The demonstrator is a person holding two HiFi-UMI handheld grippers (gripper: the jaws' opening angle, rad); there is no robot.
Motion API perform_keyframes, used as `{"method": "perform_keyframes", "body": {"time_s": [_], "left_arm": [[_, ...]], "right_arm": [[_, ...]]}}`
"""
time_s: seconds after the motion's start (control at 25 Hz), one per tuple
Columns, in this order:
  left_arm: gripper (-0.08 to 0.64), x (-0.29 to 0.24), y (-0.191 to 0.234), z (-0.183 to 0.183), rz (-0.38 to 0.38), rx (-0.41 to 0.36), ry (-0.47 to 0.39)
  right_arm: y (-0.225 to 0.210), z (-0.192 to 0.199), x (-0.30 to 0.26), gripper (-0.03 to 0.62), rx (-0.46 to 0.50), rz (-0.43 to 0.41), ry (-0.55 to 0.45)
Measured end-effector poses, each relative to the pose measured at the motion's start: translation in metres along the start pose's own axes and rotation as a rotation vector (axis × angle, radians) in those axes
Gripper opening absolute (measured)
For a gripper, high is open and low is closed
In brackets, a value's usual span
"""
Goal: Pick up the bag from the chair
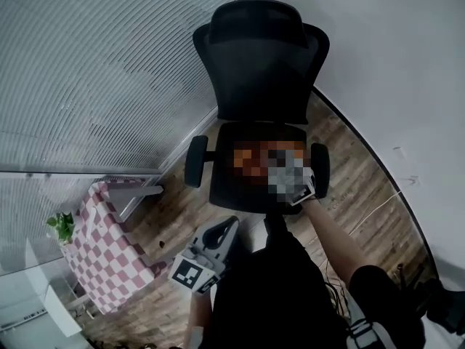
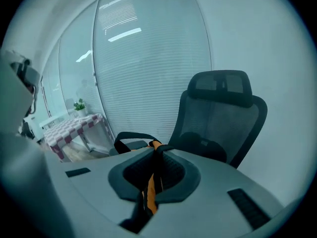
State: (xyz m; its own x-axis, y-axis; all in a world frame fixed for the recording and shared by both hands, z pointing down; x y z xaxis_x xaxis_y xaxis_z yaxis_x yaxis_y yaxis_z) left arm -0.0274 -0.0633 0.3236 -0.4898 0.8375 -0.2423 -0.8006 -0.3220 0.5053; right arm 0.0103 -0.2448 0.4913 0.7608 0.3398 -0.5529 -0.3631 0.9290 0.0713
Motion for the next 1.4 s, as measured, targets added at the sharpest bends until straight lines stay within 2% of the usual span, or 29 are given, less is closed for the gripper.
{"method": "perform_keyframes", "body": {"time_s": [0.28, 0.44, 0.56, 0.76, 1.0, 1.24, 1.4], "left_arm": [[0.035, 0.052, 0.003, -0.009, 0.039, -0.034, -0.044], [0.035, 0.094, 0.014, 0.001, 0.060, -0.070, -0.038], [0.035, 0.130, 0.017, 0.009, 0.080, -0.067, -0.045], [0.035, 0.188, 0.026, 0.028, 0.115, -0.106, -0.035], [0.035, 0.240, 0.021, 0.038, 0.171, -0.116, -0.036], [0.034, 0.273, 0.020, 0.056, 0.232, -0.122, 0.004], [0.034, 0.282, 0.015, 0.056, 0.268, -0.133, 0.011]], "right_arm": [[0.059, -0.031, 0.053, 0.029, -0.122, 0.000, -0.068], [0.100, -0.049, 0.080, 0.029, -0.221, 0.018, -0.133], [0.129, -0.062, 0.100, 0.029, -0.282, 0.045, -0.186], [0.179, -0.093, 0.125, 0.029, -0.278, 0.096, -0.252], [0.231, -0.129, 0.159, 0.029, -0.249, 0.180, -0.340], [0.284, -0.140, 0.191, 0.028, -0.236, 0.232, -0.377], [0.317, -0.145, 0.226, 0.028, -0.257, 0.285, -0.441]]}}
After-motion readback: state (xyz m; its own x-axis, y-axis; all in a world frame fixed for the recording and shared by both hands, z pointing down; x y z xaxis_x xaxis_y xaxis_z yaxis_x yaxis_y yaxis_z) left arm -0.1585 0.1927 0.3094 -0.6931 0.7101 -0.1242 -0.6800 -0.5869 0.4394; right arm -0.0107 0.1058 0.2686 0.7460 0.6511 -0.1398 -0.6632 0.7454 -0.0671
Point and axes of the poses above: the fingertips, and each gripper's own axes: x backward along the fingers, y to its left, z out of its underside, the point moved 2 cm from there along x, backward along the fingers, and after that the axes turned 11 degrees about x, right-handed, at the moved point
